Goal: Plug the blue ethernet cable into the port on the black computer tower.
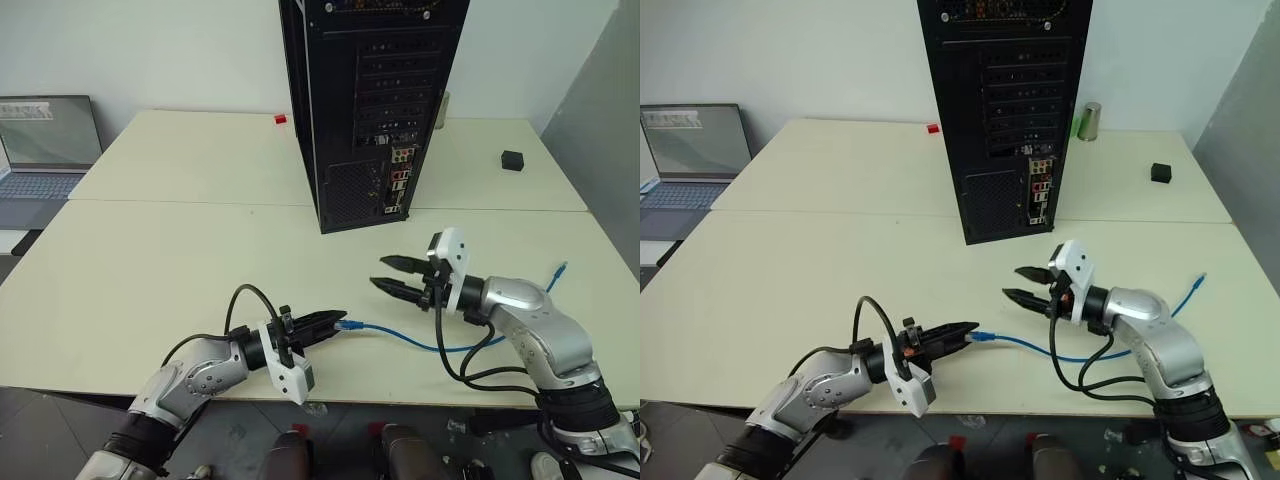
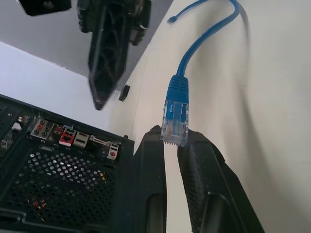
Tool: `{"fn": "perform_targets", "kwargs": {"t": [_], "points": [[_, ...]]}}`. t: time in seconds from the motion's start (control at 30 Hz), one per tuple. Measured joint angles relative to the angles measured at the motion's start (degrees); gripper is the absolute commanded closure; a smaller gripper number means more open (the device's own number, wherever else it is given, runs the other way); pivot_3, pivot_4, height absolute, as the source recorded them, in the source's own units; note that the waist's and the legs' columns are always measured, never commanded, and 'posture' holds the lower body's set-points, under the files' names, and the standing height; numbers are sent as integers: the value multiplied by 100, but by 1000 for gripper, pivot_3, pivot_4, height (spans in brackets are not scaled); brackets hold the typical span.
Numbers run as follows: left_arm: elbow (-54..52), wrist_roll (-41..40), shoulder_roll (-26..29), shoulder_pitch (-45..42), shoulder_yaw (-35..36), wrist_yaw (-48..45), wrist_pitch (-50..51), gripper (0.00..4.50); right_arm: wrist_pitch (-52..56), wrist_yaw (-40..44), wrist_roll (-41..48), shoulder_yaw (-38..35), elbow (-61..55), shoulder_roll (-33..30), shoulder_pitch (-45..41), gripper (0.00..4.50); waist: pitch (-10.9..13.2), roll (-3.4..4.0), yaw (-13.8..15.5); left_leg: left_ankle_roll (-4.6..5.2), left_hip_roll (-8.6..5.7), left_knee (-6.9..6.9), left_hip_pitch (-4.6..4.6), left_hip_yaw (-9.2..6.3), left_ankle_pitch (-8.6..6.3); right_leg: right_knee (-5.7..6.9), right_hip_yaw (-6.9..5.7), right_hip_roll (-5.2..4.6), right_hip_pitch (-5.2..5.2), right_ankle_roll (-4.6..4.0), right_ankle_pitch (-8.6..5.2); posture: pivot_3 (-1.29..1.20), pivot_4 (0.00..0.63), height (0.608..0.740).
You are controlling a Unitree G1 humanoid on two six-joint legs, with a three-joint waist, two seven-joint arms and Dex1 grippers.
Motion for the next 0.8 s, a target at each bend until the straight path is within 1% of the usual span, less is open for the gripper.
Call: {"fn": "perform_targets", "kwargs": {"t": [0.07,0.13,0.2,0.33,0.4,0.5,0.57,0.6,0.8], "points": [[1,-2,4,0,0,0,0,4300,-446,-21,-204,-6,23,-6,0,2062,0,0,0,0,1,0,0,1,0,0,0,0,0,0,0,0,150,740],[4,-3,4,-1,0,3,0,4300,-511,-15,-221,-12,24,-15,5,2062,0,0,-3,0,2,0,1,1,0,1,2,1,0,0,0,0,150,740],[17,-7,-2,-7,0,4,3,4300,-180,61,14,-40,-39,-102,58,2062,0,0,0,0,1,1,-1,-1,0,1,3,0,1,-1,0,0,150,740],[61,-37,-4,-12,0,6,3,4300,969,388,891,-109,-463,-466,277,2062,0,0,7,0,1,1,-2,-6,0,0,8,-3,2,-1,0,0,150,740],[67,-37,-5,-16,-1,6,2,4300,1254,428,1104,-112,-591,-536,290,2062,0,0,1,0,2,2,0,-5,0,1,7,-2,2,-1,0,0,150,740],[68,-37,-6,-25,-1,6,-2,4300,1504,442,1189,-105,-676,-619,293,2062,0,1,-6,0,3,1,1,-2,0,1,5,0,2,-1,0,0,150,740],[68,-37,-6,-25,-1,6,-2,4300,1595,428,1192,-89,-677,-620,294,1731,0,1,-4,0,2,1,0,-2,0,1,5,1,2,-1,0,0,150,740],[68,-37,-6,-25,-1,6,-2,4300,1639,421,1191,-80,-679,-620,294,1664,0,1,-2,0,2,1,0,-1,0,1,5,0,2,-1,0,0,150,740],[66,-37,-5,-24,-1,6,-2,4300,1677,432,1111,29,-732,-678,353,139,0,1,0,0,1,1,0,-2,0,1,4,0,2,-1,0,0,150,740]]}}
